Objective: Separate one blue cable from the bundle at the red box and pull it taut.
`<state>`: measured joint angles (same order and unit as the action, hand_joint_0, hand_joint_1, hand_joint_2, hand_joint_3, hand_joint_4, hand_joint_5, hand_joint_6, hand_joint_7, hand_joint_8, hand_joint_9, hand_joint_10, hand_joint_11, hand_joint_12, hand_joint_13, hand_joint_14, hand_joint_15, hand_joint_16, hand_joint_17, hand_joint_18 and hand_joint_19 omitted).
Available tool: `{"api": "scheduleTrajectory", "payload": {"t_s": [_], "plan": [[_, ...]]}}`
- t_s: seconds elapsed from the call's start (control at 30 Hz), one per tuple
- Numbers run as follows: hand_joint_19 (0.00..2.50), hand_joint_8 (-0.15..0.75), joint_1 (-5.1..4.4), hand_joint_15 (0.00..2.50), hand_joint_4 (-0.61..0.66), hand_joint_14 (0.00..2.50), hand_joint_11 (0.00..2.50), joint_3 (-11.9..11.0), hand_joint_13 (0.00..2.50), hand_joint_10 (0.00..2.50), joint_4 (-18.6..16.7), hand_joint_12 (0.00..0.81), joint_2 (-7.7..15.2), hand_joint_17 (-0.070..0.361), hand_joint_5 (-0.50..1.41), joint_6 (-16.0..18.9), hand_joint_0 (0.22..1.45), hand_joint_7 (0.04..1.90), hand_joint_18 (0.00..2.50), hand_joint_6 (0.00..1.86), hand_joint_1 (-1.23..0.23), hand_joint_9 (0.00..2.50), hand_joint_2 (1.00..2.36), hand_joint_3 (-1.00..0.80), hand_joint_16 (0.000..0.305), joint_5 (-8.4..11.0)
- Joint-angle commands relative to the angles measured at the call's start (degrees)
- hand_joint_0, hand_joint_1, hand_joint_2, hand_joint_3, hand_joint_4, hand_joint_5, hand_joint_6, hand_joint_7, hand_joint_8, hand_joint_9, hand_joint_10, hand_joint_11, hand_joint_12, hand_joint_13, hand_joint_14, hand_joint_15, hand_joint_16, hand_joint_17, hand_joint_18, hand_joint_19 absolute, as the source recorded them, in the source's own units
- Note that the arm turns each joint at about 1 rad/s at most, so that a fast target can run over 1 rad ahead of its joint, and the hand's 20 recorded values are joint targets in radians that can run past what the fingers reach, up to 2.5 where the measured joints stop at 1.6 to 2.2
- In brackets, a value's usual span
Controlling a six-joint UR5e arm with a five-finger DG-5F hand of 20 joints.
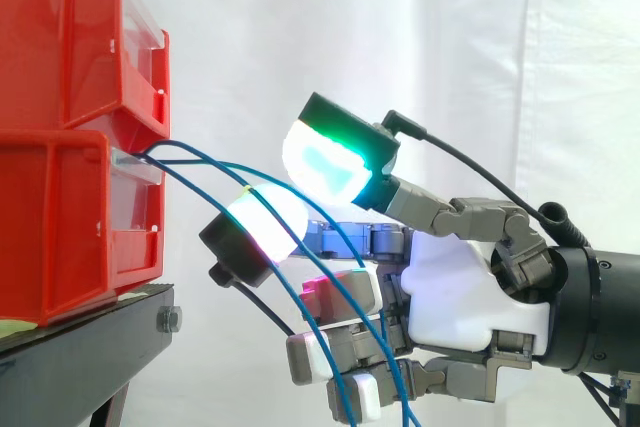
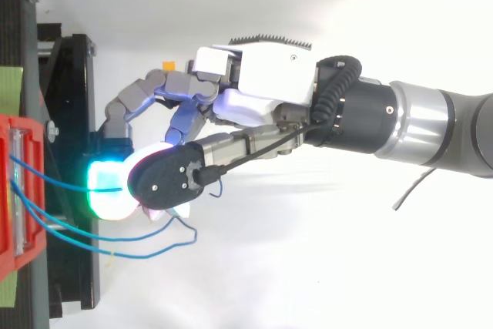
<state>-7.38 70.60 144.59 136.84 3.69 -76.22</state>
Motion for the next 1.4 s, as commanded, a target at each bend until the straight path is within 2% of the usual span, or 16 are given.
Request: {"api": "scheduleTrajectory", "payload": {"t_s": [0.0,0.3,0.4,0.47,0.57,0.7,0.83,0.9,1.17,1.37], "plan": [[0.88,0.3,0.0,0.75,-0.02,0.03,1.21,-0.2,1.1,0.02,0.16,0.404,0.01,0.125,-0.13,0.0,0.6,0.91,1.05,0.89,-0.59,1.24,1.01,-0.31,0.056,0.01],[0.89,0.292,0.0,0.75,-0.12,0.03,1.19,-0.29,1.12,0.02,0.16,0.399,-0.08,0.125,-0.12,0.0,0.58,0.93,1.06,0.88,-0.65,1.27,1.02,-0.22,0.055,0.01],[0.88,0.287,0.0,0.76,-0.09,0.03,1.17,-0.29,1.12,0.02,0.16,0.401,-0.08,0.126,-0.12,0.0,0.58,0.93,1.06,0.86,-0.62,1.27,1.01,-0.32,0.056,0.01],[0.88,0.304,0.0,0.75,-0.02,0.03,1.15,-0.29,1.11,0.03,0.16,0.416,-0.08,0.132,-0.13,0.0,0.55,0.9,1.06,0.82,-0.57,1.24,1.0,-0.5,0.059,0.01],[0.88,0.318,0.0,0.74,0.03,0.03,1.13,-0.29,1.1,0.02,0.16,0.429,0.01,0.139,-0.13,0.09,0.52,0.88,1.07,0.79,-0.51,1.23,1.0,-0.5,0.062,0.01],[0.87,0.321,-0.09,0.74,0.04,0.02,1.12,-0.29,1.1,0.02,0.16,0.429,0.01,0.139,-0.13,0.0,0.52,0.88,1.06,0.79,-0.51,1.22,1.0,-0.5,0.062,0.01],[0.88,0.306,-0.18,0.75,0.03,0.02,1.15,-0.29,1.09,0.02,0.16,0.418,0.01,0.132,-0.13,0.0,0.56,0.89,1.04,0.79,-0.58,1.22,1.0,-0.5,0.059,0.01],[0.89,0.3,-0.26,0.75,0.01,0.03,1.15,-0.29,1.09,0.02,0.16,0.407,0.01,0.127,-0.13,0.09,0.6,0.9,1.03,0.8,-0.62,1.22,1.01,-0.44,0.057,0.1],[0.89,0.301,-0.26,0.75,-0.07,0.03,1.16,-0.29,1.1,0.03,0.16,0.406,0.01,0.127,-0.13,0.09,0.59,0.93,1.05,0.87,-0.67,1.24,1.02,-0.21,0.056,0.01],[0.88,0.301,-0.26,0.75,-0.1,0.02,1.16,-0.29,1.1,0.02,0.16,0.405,0.01,0.126,-0.12,0.09,0.59,0.93,1.05,0.88,-0.69,1.25,1.02,-0.17,0.056,0.01]]}}
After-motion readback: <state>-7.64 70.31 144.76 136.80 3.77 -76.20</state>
